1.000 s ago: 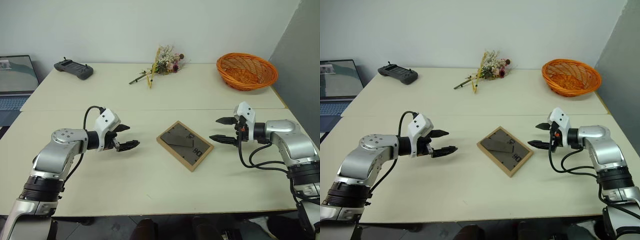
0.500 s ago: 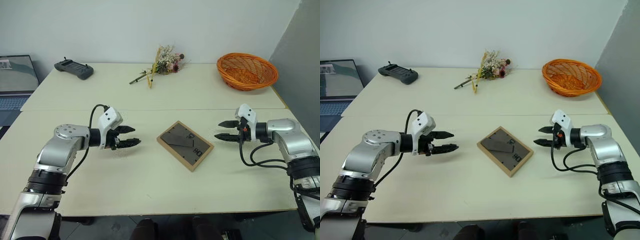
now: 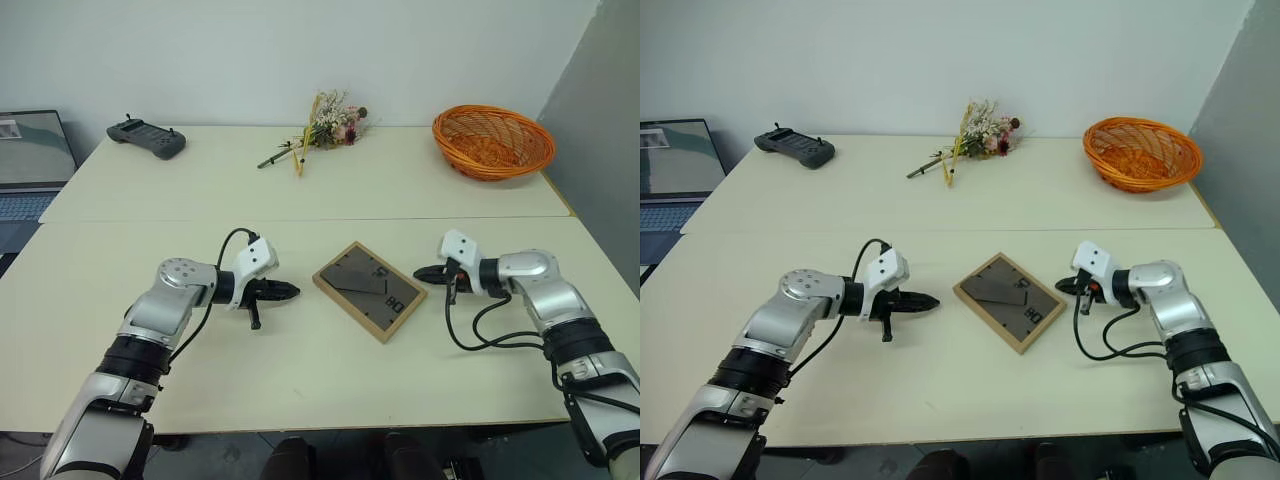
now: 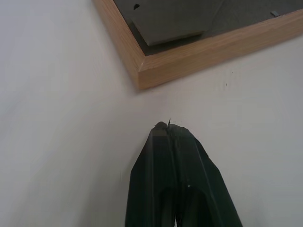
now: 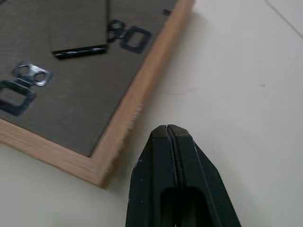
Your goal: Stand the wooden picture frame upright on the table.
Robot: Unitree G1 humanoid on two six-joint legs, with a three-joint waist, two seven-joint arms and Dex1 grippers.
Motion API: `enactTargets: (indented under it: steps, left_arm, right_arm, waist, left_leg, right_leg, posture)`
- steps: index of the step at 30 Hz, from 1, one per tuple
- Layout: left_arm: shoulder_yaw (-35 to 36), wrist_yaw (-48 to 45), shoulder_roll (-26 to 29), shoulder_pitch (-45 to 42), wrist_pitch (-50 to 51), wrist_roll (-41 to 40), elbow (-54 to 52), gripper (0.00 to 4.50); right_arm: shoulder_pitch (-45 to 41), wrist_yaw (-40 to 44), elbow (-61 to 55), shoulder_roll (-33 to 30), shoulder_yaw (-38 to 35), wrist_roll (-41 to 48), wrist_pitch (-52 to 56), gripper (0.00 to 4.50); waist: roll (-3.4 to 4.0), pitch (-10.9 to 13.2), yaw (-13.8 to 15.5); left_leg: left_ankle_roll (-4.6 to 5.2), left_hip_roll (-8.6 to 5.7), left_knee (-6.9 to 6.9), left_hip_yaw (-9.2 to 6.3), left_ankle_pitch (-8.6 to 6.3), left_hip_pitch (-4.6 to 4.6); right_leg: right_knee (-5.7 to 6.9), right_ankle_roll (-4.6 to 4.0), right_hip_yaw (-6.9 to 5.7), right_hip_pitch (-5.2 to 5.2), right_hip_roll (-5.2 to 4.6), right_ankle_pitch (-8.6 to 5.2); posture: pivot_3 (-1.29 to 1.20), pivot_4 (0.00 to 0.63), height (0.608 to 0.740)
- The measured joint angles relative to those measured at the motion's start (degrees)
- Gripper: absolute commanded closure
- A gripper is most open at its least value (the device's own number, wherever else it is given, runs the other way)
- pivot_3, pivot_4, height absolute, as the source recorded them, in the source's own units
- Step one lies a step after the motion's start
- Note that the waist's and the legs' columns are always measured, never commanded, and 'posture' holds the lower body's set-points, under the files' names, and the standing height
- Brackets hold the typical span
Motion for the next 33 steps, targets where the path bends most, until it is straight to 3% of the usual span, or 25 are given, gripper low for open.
enactTargets:
  steps: [10,22,26,29,33]
  left_arm:
    - [-1.74,1.05,-4.29,-4.93,-3.5,4.41,6.88,4.46]
    - [-1.66,2.62,-6.58,-8.53,-6.72,7.05,13.16,4.46]
    - [-0.43,1.67,-5.16,-7.83,-1.87,5.46,11.3,4.46]
    - [1.66,-0.56,-2.79,-6.26,3.5,2.88,8.87,4.0]
    - [3.36,-9.6,3.47,-3.62,23.04,-6.47,4.09,3.08]
  right_arm:
    - [7.29,2.43,-19.16,-0.23,2.56,1.27,8.77,4.5]
    - [7.41,-1.25,-20.1,2.67,3.5,1.14,12.45,4.5]
    - [6.0,-2.45,-15.4,1.81,3.29,0.41,9.94,4.5]
    - [4.97,-3.75,-12.67,1.37,2.22,-0.09,8.67,4.5]
    - [4.03,-4.14,-11.35,1.48,1.99,-0.29,7.5,4.5]
  waist:
    - [0.0,0.0,-0.34]
    - [-0.01,-0.01,-0.17]
    - [-0.01,-0.01,-0.29]
    - [-0.01,-0.01,-0.61]
    - [-0.01,0.0,-1.59]
  left_leg:
    - [0.01,0.01,0.01,-0.11,0.0,0.04]
    - [0.0,-0.04,0.02,-0.09,0.0,0.03]
    - [0.0,-0.03,0.02,-0.09,0.0,0.05]
    - [-0.01,0.02,0.01,-0.11,0.01,0.04]
    - [-0.01,0.03,0.0,-0.16,0.01,-0.04]
  right_leg:
    - [0.03,0.0,0.0,-0.01,0.07,0.0]
    - [0.04,0.0,-0.02,0.0,0.05,0.0]
    - [0.05,0.0,0.0,-0.01,0.05,0.0]
    - [0.04,0.0,0.02,-0.04,0.1,0.0]
    - [0.01,0.0,-0.01,-0.07,0.11,-0.01]
  posture:
    - [0.0,0.15,0.74]
    - [0.0,0.15,0.74]
    - [0.0,0.15,0.74]
    - [0.0,0.15,0.74]
    - [0.0,0.15,0.74]
